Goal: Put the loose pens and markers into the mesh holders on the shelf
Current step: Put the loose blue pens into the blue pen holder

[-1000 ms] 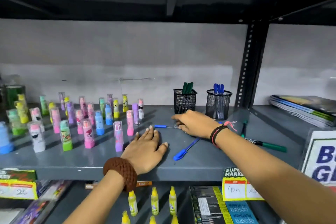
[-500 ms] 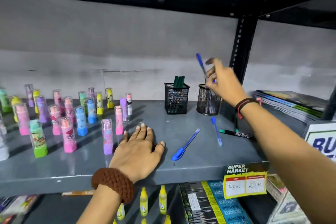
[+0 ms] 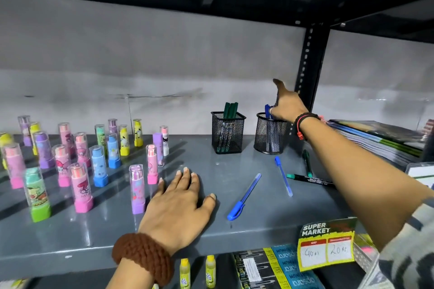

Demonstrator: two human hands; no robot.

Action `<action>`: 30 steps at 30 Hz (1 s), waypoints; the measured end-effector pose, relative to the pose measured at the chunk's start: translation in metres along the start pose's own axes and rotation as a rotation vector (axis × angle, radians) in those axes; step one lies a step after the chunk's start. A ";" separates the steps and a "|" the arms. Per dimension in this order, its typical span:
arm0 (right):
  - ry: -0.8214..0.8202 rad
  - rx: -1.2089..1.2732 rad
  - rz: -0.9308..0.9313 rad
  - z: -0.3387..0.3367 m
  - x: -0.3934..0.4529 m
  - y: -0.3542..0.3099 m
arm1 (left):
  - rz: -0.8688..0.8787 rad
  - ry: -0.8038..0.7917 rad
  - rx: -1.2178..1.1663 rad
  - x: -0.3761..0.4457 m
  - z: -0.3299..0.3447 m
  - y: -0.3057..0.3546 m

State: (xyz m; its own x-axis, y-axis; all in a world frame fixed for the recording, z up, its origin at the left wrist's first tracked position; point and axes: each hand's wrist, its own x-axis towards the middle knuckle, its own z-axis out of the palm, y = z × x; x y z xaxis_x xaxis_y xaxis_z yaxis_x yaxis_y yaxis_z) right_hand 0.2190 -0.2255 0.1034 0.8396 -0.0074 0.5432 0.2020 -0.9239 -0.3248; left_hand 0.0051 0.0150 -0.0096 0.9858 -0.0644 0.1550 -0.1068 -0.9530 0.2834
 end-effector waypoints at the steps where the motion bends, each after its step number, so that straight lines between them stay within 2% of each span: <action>1: -0.035 -0.030 -0.002 0.000 0.000 -0.001 | -0.001 -0.001 0.003 0.000 0.000 0.000; 5: -0.183 -0.115 -0.016 -0.005 -0.004 -0.004 | -0.003 -0.005 0.005 0.000 0.000 0.000; 9: -0.032 -0.005 0.036 -0.013 -0.010 -0.005 | -0.004 -0.007 0.005 -0.001 -0.001 0.001; 12: -0.018 0.026 -0.062 -0.021 -0.025 -0.010 | -0.003 -0.009 0.012 -0.001 -0.001 0.001; 14: -0.194 0.090 -0.188 -0.028 -0.045 -0.018 | -0.004 -0.013 0.018 0.000 0.000 0.001; 18: -0.728 0.186 -0.373 -0.030 -0.090 -0.027 | -0.006 -0.023 0.031 0.000 0.002 0.000; 20: -0.888 0.193 -0.420 -0.023 -0.108 -0.028 | -0.002 -0.023 0.043 -0.001 0.002 0.001; 24: -1.013 0.205 -0.496 -0.006 -0.125 -0.029 | 0.006 -0.024 0.053 -0.002 0.002 0.002; 30: -1.062 0.149 -0.521 -0.002 -0.129 -0.028 | 0.030 -0.024 0.070 -0.002 0.003 0.004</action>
State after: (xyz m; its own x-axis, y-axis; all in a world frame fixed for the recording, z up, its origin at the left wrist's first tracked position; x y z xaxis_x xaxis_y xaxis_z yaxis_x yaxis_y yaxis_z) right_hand 0.1041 -0.1994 0.0443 0.6223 0.7406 -0.2536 0.6400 -0.6679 -0.3799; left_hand 0.0028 0.0105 -0.0115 0.9852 -0.0998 0.1393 -0.1281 -0.9689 0.2117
